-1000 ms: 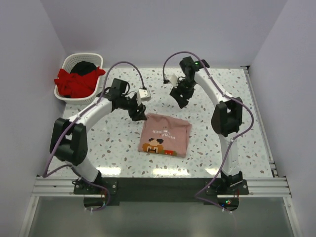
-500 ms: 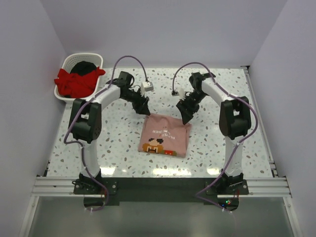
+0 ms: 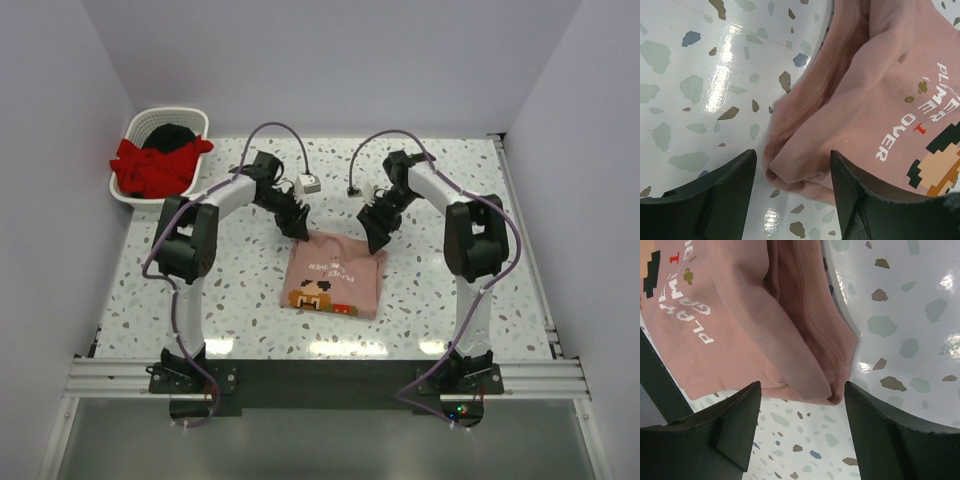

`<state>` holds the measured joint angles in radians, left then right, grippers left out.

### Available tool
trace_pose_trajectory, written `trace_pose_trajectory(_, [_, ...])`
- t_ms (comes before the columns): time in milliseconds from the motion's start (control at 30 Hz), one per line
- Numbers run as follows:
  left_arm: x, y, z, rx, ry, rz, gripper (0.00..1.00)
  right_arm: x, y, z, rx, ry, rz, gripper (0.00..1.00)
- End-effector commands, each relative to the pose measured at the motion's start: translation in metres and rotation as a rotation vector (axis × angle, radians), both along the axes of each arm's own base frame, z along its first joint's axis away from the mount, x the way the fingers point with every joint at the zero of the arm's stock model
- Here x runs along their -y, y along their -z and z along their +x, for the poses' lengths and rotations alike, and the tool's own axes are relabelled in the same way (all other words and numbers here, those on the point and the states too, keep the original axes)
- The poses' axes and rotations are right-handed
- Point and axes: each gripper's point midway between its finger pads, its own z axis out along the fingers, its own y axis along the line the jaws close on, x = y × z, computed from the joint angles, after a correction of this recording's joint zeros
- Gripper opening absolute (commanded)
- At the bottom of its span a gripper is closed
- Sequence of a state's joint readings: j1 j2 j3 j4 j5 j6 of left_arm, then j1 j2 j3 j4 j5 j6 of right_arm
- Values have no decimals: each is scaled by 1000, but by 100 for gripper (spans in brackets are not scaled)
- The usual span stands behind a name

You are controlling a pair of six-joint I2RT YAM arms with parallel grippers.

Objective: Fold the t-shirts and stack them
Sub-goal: Fold the tshirt

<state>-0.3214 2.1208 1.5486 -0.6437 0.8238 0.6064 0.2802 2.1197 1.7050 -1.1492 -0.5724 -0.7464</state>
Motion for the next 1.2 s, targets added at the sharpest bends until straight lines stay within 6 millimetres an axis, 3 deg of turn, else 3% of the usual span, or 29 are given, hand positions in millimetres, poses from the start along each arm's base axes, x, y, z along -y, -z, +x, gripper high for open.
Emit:
trace_pose_trajectory(0, [6, -8, 9, 43, 17, -12, 65, -4, 3, 2, 19, -30, 37, 70])
trace_pose_trajectory(133, [7, -8, 9, 47, 22, -9, 62, -3, 6, -5, 1, -51, 38, 66])
trace_pose_trajectory(267, [7, -15, 10, 64, 20, -12, 47, 3, 0, -14, -2, -71, 23, 38])
trace_pose_trajectory(400, [5, -19, 9, 79, 21, -12, 29, 7, -19, -16, 46, -87, 10, 17])
trace_pose_trajectory(433, [5, -21, 8, 76, 20, -12, 27, 8, -21, -16, 51, -91, 6, 3])
trace_pose_trajectory(467, [5, -23, 7, 80, 21, -14, 22, 8, -28, -15, 55, -91, 4, 0])
trace_pose_trajectory(633, [-1, -35, 7, 103, 18, -8, 2, 17, -53, -14, 87, -61, -42, 0])
trace_pose_trajectory(767, [-12, -42, 15, 157, -14, 37, 0, 27, -67, -18, 79, -54, -102, 0])
trace_pose_trajectory(900, [-27, -39, 25, 187, -58, 106, 0, 43, -52, -20, 54, -57, -192, 0])
trace_pose_trajectory(1167, [-46, -8, 49, 199, -148, 231, 0, 56, -2, 27, 115, 61, -308, 0])
